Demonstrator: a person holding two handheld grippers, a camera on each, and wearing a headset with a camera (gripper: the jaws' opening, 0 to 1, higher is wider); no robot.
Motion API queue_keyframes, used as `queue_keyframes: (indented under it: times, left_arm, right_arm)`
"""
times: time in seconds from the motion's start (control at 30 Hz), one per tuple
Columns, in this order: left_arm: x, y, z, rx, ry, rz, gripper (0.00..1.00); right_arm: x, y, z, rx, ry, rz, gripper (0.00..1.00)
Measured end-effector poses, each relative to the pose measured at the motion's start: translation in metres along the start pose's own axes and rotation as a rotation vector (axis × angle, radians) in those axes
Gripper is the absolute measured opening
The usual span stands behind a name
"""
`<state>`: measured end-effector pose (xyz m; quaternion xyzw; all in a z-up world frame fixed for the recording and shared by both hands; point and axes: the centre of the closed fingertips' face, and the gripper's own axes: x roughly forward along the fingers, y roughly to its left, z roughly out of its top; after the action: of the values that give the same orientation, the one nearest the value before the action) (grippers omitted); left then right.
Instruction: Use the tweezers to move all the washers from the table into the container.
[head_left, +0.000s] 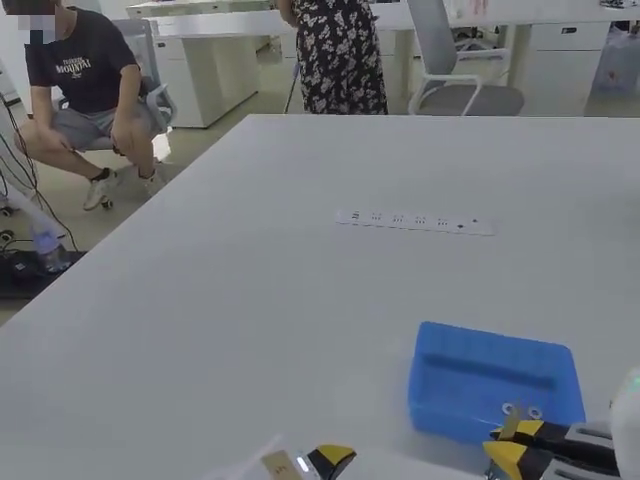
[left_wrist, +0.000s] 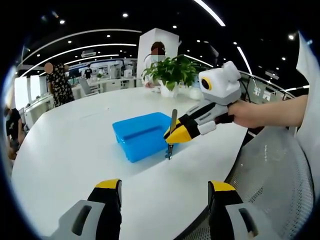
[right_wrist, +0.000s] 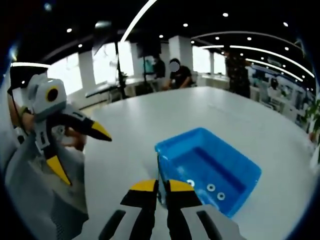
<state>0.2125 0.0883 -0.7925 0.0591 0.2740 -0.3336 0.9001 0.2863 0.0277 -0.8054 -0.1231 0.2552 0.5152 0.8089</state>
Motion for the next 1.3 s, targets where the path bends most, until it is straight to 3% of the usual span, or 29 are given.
queue_keyframes:
  times: [0.2,0.3,0.4,0.7,0.97,1.3]
  left_arm:
    - [0.001,-0.001,0.000,0.001,0.005,-0.004,0.70]
    - [0.001,0.000,0.000,-0.001,0.001,-0.003,0.70]
    - [0.000,0.001,0.000,-0.002,0.002,0.000,0.70]
    - [0.000,0.001,0.001,-0.005,-0.003,0.005,0.70]
    - [0.000,0.001,0.002,-0.002,-0.007,0.004,0.69]
    - [0.000,0.002,0.001,-0.002,-0.007,0.005,0.69]
  right_arm:
    - [0.003,0.005,-0.007,-0.077,0.042,-0.008,0.04]
    - [0.003,0.006,-0.006,-0.121,0.035,-0.013,0.03]
    - [0.003,0.004,-0.006,-0.105,0.038,-0.012,0.03]
    - [-0.002,-0.007,-0.003,0.069,0.000,-0.029,0.03]
    - [-0.015,-0.015,0.023,0.138,-0.084,-0.043,0.03]
    - [-0.032,-0.026,0.058,0.124,-0.160,-0.071,0.03]
